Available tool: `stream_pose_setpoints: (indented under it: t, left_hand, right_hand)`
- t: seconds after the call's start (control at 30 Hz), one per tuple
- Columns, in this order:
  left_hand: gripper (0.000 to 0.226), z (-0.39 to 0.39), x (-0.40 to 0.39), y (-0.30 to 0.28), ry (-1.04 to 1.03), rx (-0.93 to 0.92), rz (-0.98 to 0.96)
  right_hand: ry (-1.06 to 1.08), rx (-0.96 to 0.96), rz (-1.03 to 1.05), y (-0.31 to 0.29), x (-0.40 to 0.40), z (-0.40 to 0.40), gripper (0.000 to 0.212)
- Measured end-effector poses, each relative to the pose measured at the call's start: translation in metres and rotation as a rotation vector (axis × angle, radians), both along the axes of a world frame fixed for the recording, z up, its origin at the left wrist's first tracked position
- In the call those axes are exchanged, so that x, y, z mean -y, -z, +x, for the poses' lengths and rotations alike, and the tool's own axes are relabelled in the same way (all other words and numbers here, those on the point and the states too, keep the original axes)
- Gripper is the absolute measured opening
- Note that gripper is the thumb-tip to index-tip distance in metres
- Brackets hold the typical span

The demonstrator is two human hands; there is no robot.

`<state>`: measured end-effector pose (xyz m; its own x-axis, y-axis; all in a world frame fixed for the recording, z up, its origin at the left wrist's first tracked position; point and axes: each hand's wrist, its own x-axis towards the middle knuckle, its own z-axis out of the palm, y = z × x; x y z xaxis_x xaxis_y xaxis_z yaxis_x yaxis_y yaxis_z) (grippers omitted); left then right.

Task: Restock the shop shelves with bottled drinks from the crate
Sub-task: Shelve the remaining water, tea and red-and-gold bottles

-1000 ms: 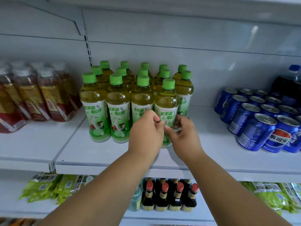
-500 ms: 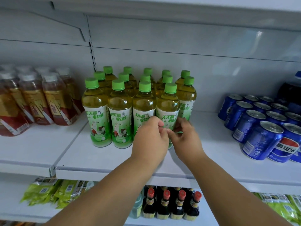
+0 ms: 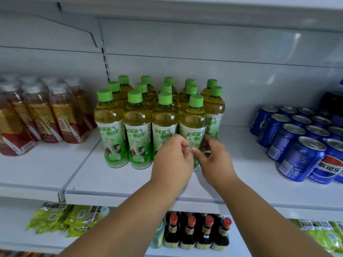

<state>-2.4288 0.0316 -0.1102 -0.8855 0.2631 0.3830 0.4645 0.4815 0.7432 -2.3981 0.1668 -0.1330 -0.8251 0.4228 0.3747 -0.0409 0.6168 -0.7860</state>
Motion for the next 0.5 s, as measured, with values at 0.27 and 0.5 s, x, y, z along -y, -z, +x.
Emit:
stream_pose_setpoints:
  t: [0.27, 0.5]
  left_hand:
    - [0.006, -0.0002, 0.0008, -0.0005, 0.005, 0.005, -0.002]
    - [0.006, -0.0016, 0.0032, -0.0023, -0.004, 0.01, -0.005]
  right_hand:
    - [0.011, 0.009, -0.018, -0.0011, 0.0028, 0.001, 0.03]
    - [0.022, 0.002, -0.049, -0.0022, 0.0083, 0.0011, 0.031]
